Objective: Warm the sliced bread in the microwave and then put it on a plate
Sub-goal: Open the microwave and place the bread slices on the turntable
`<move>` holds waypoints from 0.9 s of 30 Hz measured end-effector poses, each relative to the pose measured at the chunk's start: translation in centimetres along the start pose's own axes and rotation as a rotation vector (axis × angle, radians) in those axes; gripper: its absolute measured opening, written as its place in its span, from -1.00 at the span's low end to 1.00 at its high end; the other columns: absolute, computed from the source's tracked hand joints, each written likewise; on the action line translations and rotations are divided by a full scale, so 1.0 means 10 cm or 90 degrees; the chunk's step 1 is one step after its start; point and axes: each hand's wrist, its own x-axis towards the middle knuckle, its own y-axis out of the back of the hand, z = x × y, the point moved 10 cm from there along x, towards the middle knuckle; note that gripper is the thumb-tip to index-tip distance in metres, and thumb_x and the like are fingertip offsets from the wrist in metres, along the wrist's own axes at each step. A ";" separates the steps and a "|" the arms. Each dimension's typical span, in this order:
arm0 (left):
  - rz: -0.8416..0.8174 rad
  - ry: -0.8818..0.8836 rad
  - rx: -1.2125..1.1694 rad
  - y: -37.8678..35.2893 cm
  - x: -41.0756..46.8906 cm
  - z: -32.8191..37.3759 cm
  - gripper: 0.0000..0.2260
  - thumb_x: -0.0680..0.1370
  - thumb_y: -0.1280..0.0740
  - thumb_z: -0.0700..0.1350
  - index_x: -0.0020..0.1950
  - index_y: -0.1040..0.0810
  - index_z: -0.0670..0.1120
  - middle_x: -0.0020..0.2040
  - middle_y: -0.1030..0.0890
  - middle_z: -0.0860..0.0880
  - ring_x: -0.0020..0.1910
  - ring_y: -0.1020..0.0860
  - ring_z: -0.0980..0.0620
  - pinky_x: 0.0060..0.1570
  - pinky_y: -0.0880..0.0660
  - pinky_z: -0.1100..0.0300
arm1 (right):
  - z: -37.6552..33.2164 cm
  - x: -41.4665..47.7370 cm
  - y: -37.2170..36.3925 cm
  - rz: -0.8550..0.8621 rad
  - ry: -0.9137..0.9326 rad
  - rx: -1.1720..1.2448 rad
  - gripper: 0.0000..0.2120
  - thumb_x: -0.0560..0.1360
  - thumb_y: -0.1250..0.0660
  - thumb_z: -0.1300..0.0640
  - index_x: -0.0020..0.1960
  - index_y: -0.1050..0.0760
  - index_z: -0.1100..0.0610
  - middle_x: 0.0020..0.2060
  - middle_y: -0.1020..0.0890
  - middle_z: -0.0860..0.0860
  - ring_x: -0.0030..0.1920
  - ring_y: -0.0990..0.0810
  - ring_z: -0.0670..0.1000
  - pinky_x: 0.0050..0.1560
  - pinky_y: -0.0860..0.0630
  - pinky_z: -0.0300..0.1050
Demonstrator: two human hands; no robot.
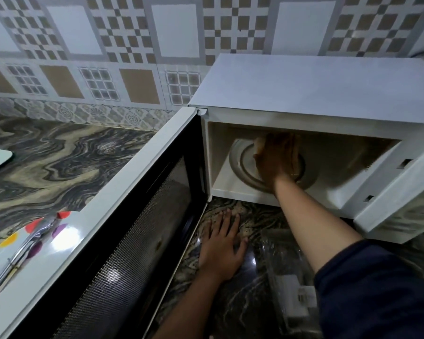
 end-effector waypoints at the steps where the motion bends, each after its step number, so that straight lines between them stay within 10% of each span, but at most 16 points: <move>1: 0.014 -0.002 0.005 0.00 0.00 0.00 -0.49 0.52 -0.09 0.20 0.43 -0.31 0.03 0.42 -0.40 -0.02 0.41 -0.36 -0.03 0.41 -0.02 0.06 | -0.01 0.02 0.00 -0.002 0.007 -0.030 -0.36 0.60 -0.09 -0.05 0.51 0.07 0.25 0.49 -0.02 0.32 0.49 0.01 0.31 0.47 0.10 0.22; 9: 0.001 0.003 0.033 -0.05 0.01 -0.02 -0.50 0.49 -0.11 0.23 0.37 -0.41 0.07 0.36 -0.48 0.03 0.34 -0.45 0.04 0.28 -0.34 -0.05 | -0.04 0.22 0.03 0.079 0.009 -0.072 -0.49 0.51 -0.19 -0.04 0.33 -0.29 0.26 0.26 -0.38 0.35 0.29 -0.33 0.31 0.38 -0.20 0.18; 13: 0.015 0.002 -0.005 -0.03 0.00 -0.04 -0.48 0.51 -0.08 0.22 0.40 -0.37 0.05 0.40 -0.43 0.00 0.39 -0.39 0.00 0.40 -0.10 0.07 | 0.09 0.16 -0.07 0.051 -0.022 0.073 -0.45 0.58 -0.06 -0.01 0.48 -0.09 0.23 0.44 -0.19 0.30 0.45 -0.13 0.29 0.47 0.07 0.18; 18: -0.002 -0.006 -0.058 -0.01 0.01 -0.04 -0.33 0.45 0.18 0.27 0.53 -0.05 0.06 0.56 -0.03 0.02 0.55 0.05 0.07 0.45 0.25 0.16 | 0.42 -0.29 0.17 0.099 -0.130 0.416 -0.72 0.55 -0.21 0.08 0.23 -0.40 0.15 0.15 -0.47 0.14 0.24 -0.43 0.21 0.07 -0.38 -0.09; 27: 0.016 0.140 -0.363 0.19 -0.51 0.01 -0.60 0.62 -0.09 0.08 0.36 -0.45 -0.08 0.42 -0.40 -0.09 0.42 -0.33 0.00 0.40 -0.18 0.22 | 0.94 -1.62 0.00 -0.028 -0.130 0.539 -0.61 0.54 -0.27 0.08 0.29 -0.38 0.25 0.22 -0.49 0.17 0.23 -0.48 0.13 0.17 -0.39 -0.11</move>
